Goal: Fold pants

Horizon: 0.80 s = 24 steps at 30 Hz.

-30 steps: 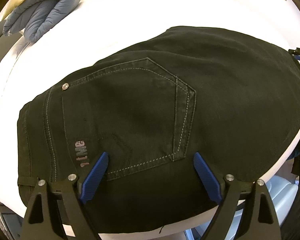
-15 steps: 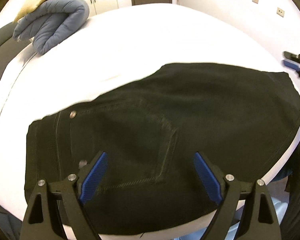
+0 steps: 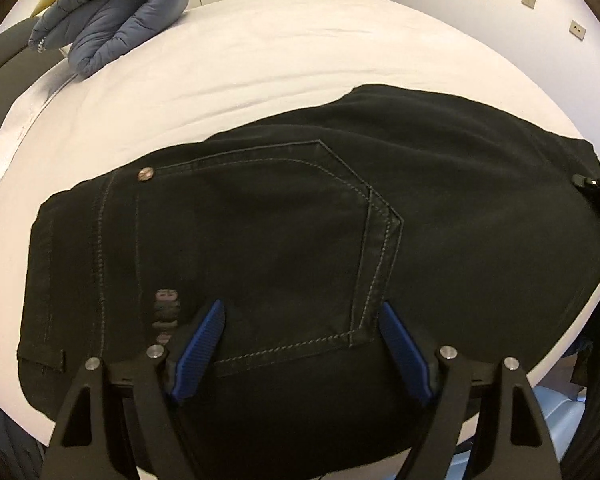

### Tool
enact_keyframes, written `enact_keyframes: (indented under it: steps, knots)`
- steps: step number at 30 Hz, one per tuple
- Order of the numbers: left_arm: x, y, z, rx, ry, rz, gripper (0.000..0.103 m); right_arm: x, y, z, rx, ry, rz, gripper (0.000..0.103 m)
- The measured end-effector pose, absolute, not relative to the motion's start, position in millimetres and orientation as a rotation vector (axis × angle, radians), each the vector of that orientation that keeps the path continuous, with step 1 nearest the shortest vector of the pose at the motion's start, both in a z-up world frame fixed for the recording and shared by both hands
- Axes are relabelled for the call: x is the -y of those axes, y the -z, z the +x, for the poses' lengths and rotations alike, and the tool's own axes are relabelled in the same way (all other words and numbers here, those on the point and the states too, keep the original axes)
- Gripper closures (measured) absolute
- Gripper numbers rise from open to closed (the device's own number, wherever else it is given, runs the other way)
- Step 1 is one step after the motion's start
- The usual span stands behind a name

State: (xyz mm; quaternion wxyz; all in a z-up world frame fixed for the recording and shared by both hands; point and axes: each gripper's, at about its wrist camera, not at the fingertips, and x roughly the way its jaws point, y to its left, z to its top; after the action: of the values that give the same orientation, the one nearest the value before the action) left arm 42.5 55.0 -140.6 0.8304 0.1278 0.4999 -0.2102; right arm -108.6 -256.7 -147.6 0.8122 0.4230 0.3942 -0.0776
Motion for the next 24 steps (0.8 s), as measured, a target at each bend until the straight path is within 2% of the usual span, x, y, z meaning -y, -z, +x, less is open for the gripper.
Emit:
enact_keyframes:
  steps: [4,5,6,10,14,17,18,22,24]
  knots:
    - [-61.9,123.0,36.8,-1.011,0.367,0.275,0.027,339.3,123.6,-176.8,-0.733,0.47,0.965,0.103]
    - [-59.2,113.8,33.4,-0.986,0.385,0.245,0.027,337.5,112.3,-183.2,-0.72,0.471,0.953,0.103]
    - [-54.2,107.6,31.4,-0.972,0.401,0.223,0.027,332.4,106.3,-182.9,-0.712,0.437,0.954,0.097]
    - [5.1,87.9,21.0,-0.925,0.578,0.139,0.027,240.6,91.8,-150.4,-0.653,-0.011,1.04,0.097]
    - [70.3,106.8,17.6,-0.984,0.734,0.057,0.027,147.2,138.0,-106.3,-0.805,-0.232,1.07,0.097]
    - [88.7,136.2,15.4,-1.089,0.718,0.079,0.039,143.2,184.9,-104.8,-0.956,-0.142,1.063,0.099]
    - [83.4,140.8,11.3,-1.071,0.715,0.077,0.039,149.2,200.2,-112.7,-0.926,-0.112,1.117,0.103]
    - [59.7,144.7,1.0,-1.053,0.731,0.073,0.043,220.4,209.7,-167.5,-0.772,0.056,1.239,0.103]
    - [45.8,144.5,-2.5,-1.055,0.725,0.062,0.049,267.4,202.8,-198.8,-0.683,0.188,1.271,0.103]
